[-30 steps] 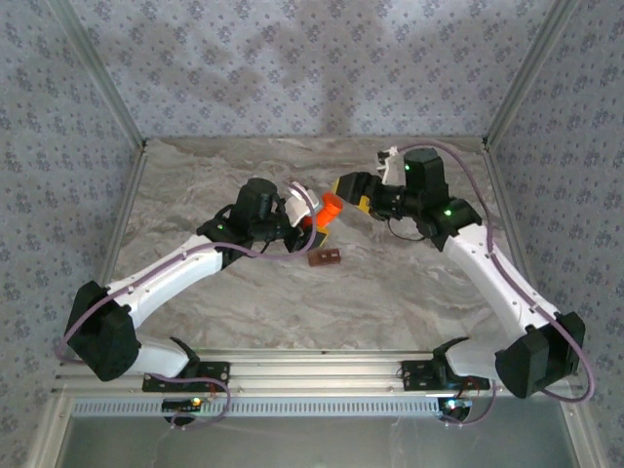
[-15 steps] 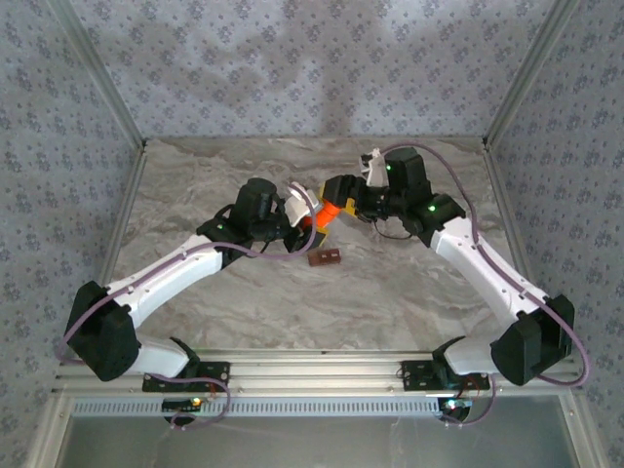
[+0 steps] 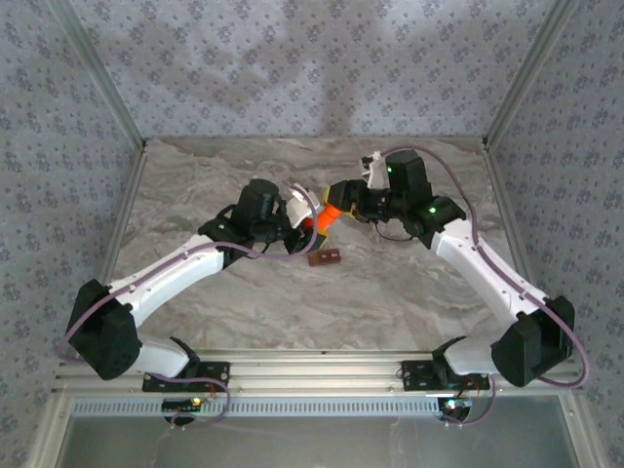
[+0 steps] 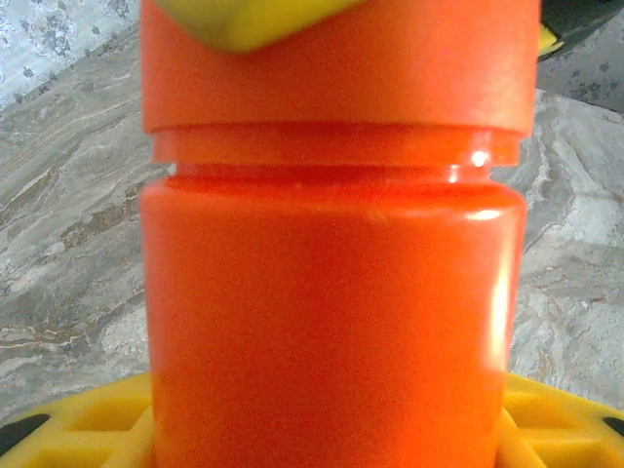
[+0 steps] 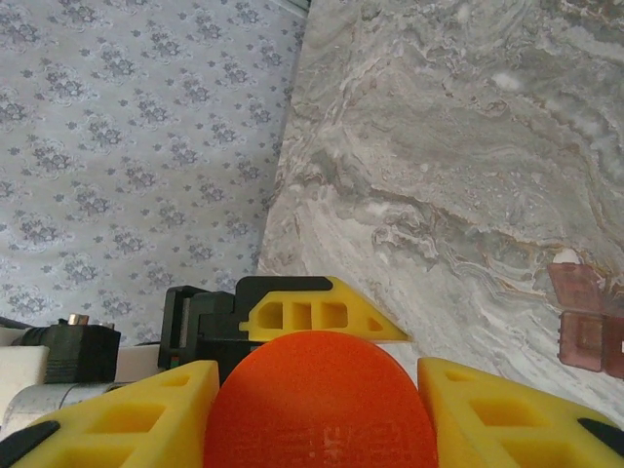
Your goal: Sort the pills into containers
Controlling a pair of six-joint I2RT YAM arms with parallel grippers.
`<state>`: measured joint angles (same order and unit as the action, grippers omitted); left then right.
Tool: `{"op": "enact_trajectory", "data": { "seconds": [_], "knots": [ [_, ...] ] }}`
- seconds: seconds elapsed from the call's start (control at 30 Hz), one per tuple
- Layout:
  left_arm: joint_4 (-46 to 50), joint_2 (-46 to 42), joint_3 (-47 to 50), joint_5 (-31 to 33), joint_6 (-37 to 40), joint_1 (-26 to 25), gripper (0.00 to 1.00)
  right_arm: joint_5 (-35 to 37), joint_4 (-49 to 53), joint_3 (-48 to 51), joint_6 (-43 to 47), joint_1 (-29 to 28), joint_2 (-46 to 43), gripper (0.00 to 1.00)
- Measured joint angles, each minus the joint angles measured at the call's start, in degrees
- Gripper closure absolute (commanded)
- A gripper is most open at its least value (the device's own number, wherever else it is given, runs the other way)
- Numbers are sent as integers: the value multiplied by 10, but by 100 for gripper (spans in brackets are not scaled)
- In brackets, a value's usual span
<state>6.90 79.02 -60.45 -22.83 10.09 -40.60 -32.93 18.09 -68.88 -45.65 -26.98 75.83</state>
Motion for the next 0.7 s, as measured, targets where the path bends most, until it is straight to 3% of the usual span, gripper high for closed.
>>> {"op": "enact_trajectory", "data": {
  "seconds": [0.47,0.7],
  "knots": [
    [7,9,-1,-6,6,-4,100,-47,-27,36,17,24,-6,60],
    [7,9,-6,-20,14,-5,100,-132,-37,39,194,53,-5,56]
  ]
}}
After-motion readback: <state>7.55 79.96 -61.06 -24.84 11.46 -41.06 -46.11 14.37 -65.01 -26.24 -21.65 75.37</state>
